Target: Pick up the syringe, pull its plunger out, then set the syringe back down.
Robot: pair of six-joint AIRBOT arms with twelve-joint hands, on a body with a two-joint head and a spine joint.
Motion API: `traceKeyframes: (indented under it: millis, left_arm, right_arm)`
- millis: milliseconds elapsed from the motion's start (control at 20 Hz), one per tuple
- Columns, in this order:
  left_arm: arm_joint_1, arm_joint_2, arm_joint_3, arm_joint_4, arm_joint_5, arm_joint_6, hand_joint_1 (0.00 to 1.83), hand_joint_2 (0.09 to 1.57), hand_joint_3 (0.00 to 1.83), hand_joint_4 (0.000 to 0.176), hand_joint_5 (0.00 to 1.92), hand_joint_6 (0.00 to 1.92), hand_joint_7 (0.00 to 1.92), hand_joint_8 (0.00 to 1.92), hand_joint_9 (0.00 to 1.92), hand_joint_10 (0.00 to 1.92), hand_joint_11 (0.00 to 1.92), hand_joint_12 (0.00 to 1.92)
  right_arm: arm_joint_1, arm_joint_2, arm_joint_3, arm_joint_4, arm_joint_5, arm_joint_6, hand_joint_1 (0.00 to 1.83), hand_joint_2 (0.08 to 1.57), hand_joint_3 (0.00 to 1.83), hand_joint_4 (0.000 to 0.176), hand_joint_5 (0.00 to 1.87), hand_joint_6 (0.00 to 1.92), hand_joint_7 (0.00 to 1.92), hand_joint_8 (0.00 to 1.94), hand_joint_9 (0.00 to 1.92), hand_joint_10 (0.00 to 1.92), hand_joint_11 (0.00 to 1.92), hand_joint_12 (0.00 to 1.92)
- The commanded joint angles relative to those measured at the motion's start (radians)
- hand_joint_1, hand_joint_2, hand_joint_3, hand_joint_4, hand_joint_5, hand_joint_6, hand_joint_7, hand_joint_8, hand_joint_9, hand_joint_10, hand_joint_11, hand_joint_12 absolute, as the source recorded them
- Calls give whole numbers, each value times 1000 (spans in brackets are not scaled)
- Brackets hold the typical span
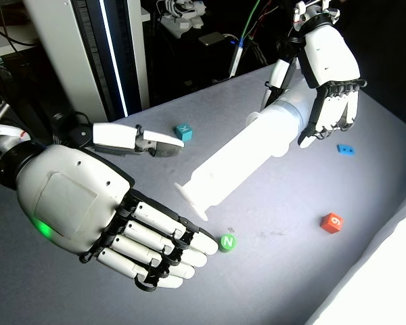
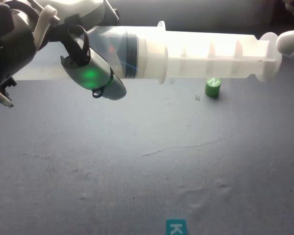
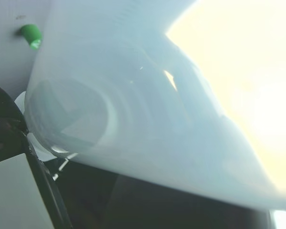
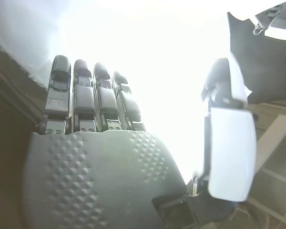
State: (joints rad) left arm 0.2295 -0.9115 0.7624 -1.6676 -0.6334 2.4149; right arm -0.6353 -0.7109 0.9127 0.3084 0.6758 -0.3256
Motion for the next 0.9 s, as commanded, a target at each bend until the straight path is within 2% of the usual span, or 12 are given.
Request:
traceKeyframes:
  millis: [0,150,200,250,300,350,400,450,500,650,700,850]
  left_arm:
    - [-11,2,2,62,3,-8,1372,1118,2,0,1057,582,941,1200,839,1328,471,1399]
    - [8,2,13,75,23,-23,1378,1108,0,0,1074,585,971,1153,855,1296,503,1376]
    - [18,2,14,97,25,-46,1298,1083,0,0,1164,476,1000,1177,892,1105,493,1351]
    - [37,3,15,130,27,-81,1287,1068,0,0,1234,333,1020,1170,936,1062,506,1365]
    - [45,4,15,141,28,-95,1359,1106,0,0,1106,514,961,1180,861,1269,477,1390]
    - [65,4,16,168,32,-127,1372,1129,0,0,1031,643,922,1223,815,1362,462,1414]
    - [78,5,17,184,33,-146,1372,1130,0,0,1029,654,920,1233,815,1352,460,1415]
    - [95,5,19,206,36,-174,1297,1091,0,0,1124,537,1002,1182,889,1133,474,1386]
    - [117,5,20,233,38,-209,1280,1081,0,0,1141,522,1014,1167,895,1049,455,1386]
    - [173,5,23,301,37,-310,1282,1072,0,0,1215,357,1014,1187,923,1052,503,1361]
    - [193,4,25,328,36,-349,1282,1068,2,0,1200,397,1030,1154,919,1030,492,1368]
    - [251,3,33,401,25,-453,1278,1079,0,0,1182,411,1004,1208,925,1042,512,1340]
  right_arm:
    - [5,7,3,2,120,8,350,946,0,0,3,0,34,2,38,4,0,154]
    - [-8,4,2,3,123,8,369,951,0,0,10,2,34,1,37,2,0,99]
    - [-13,3,2,3,125,8,320,956,1,0,1,0,17,1,13,1,0,19]
    - [-17,1,2,3,130,8,232,934,0,0,20,7,30,7,21,6,0,3]
    - [-17,1,2,3,131,8,176,928,0,0,44,15,49,13,38,12,9,5]
    - [-17,1,2,3,132,8,149,926,0,0,50,2,52,1,42,3,3,4]
    - [-18,1,2,3,132,8,162,932,1,0,46,0,44,0,31,0,0,0]
    - [-18,0,2,3,132,8,179,938,3,0,51,3,48,2,27,0,0,0]
    - [-19,0,1,3,132,8,186,935,1,0,58,5,52,4,28,0,0,0]
    - [-21,0,0,3,132,8,170,942,4,0,67,6,66,7,45,7,3,1]
    - [-21,0,0,3,132,8,136,955,9,0,55,1,50,1,30,1,0,0]
    - [-21,0,1,3,132,8,165,978,15,0,76,8,68,8,47,7,0,0]
